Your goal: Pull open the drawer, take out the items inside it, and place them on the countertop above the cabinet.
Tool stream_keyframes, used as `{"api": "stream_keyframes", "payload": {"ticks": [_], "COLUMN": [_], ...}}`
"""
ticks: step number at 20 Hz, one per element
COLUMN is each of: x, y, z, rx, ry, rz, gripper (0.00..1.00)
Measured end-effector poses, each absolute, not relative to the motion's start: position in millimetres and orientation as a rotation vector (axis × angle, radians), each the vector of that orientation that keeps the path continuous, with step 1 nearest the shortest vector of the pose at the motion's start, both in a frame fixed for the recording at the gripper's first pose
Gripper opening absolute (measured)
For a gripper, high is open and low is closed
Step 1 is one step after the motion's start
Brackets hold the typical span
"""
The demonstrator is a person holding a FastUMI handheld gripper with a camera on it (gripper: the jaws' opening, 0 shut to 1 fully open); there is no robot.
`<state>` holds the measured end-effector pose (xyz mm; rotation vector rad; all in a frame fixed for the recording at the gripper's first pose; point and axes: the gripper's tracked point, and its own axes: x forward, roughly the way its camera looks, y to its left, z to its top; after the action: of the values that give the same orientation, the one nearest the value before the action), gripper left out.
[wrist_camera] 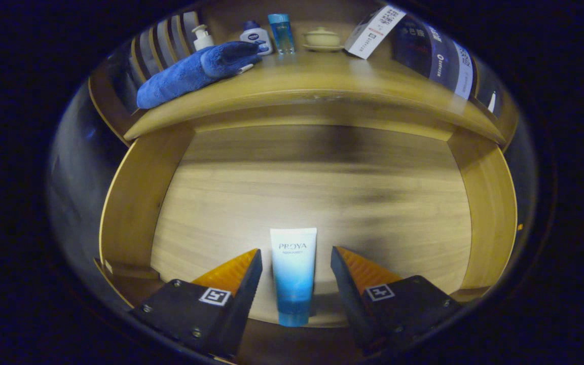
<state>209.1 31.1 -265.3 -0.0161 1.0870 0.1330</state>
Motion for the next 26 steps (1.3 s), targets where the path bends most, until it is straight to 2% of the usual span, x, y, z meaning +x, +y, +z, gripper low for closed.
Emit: {"api": "stream_keyframes", "payload": {"ticks": [2, 5, 7, 11, 22, 24, 26], "x": [198.7, 207.7, 217.0, 218.1, 241.4, 229.0, 228.2], "y": [33.4, 22.8, 23.5, 25.0, 27.4, 14.0, 10.3], "z": [-274.5, -282.7, -287.8, -269.0, -162.9, -128.0, -125.8], "rx": [0.029, -0.002, -0.091, -0.199, -0.058, 0.019, 0.045], "ry": [1.184, 1.150, 1.128, 1.026, 0.427, 0.326, 0.349], "rz": [0.142, 0.103, 0.120, 0.173, 0.212, 0.170, 0.146], "gripper": [0.81, 0.81, 0.52, 0.45, 0.44, 0.07, 0.07]}}
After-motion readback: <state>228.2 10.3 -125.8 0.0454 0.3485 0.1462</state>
